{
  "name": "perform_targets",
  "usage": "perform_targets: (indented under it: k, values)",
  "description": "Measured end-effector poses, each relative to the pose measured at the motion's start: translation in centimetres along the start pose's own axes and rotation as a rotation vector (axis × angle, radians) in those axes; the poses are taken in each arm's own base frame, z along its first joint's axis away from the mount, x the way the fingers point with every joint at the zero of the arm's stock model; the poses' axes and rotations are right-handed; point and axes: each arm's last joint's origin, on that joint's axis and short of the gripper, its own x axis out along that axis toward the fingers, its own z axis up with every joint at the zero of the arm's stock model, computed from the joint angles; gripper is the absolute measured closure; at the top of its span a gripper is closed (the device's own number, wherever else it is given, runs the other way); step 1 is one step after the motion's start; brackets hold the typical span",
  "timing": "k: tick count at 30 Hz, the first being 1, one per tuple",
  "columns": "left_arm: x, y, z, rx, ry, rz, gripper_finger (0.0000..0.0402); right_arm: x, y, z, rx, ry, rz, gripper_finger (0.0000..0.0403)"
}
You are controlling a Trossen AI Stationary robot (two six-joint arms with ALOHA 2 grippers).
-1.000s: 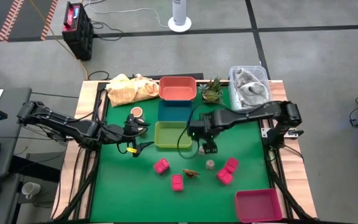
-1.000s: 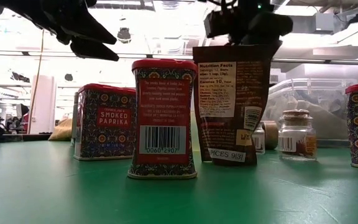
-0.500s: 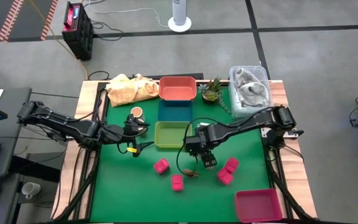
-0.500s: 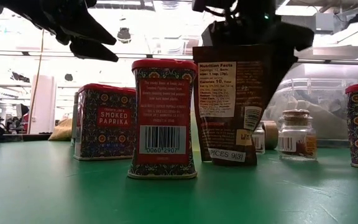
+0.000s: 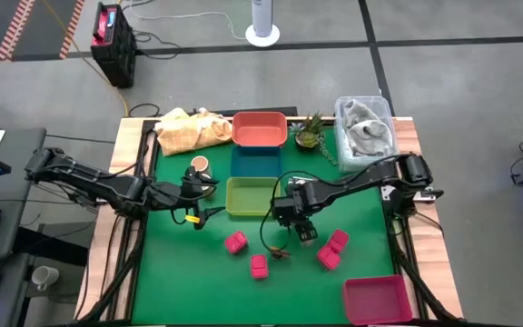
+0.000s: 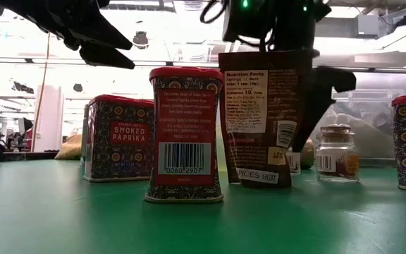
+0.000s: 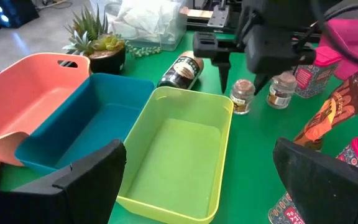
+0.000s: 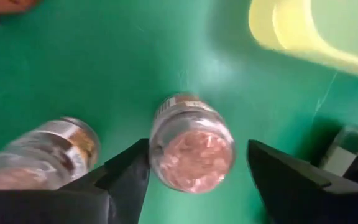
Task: Sort spices by type
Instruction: Put the brown seasoning bottle into the orange bin, then put the red seasoning can into the blue bin
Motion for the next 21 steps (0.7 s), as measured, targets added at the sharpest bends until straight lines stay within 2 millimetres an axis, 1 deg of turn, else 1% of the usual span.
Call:
perform_targets:
  k: [3, 5, 13, 18, 21]
  values:
    - [0.0, 0.0, 0.0, -0.001, -0.001, 0.000, 0.0013, 0.5, -0.3, -0.4, 0.006, 0.008, 0.000, 0.0133]
    - [0.0, 0.0, 0.0, -0.001, -0.001, 0.000, 0.0013, 0.7, -0.3, -0.5, 0.010, 0.016, 0.001, 0.0153]
    - [0.0, 0.0, 0.0, -0.001, -0.001, 0.000, 0.0013, 0.6, -0.6, -0.3, -0.010, -0.018, -0.004, 0.0272]
    - [0.0, 0.0, 0.0, -0.008, 0.000, -0.002, 0.0013, 0.7, -1.0, -0.4, 0.018, -0.009, -0.005, 0.0312]
    - [0.0, 0.0, -0.1, -0.004, 0.011, -0.004, 0.0013, 0.7, -1.3, -0.6, 0.034, 0.007, 0.004, 0.0320]
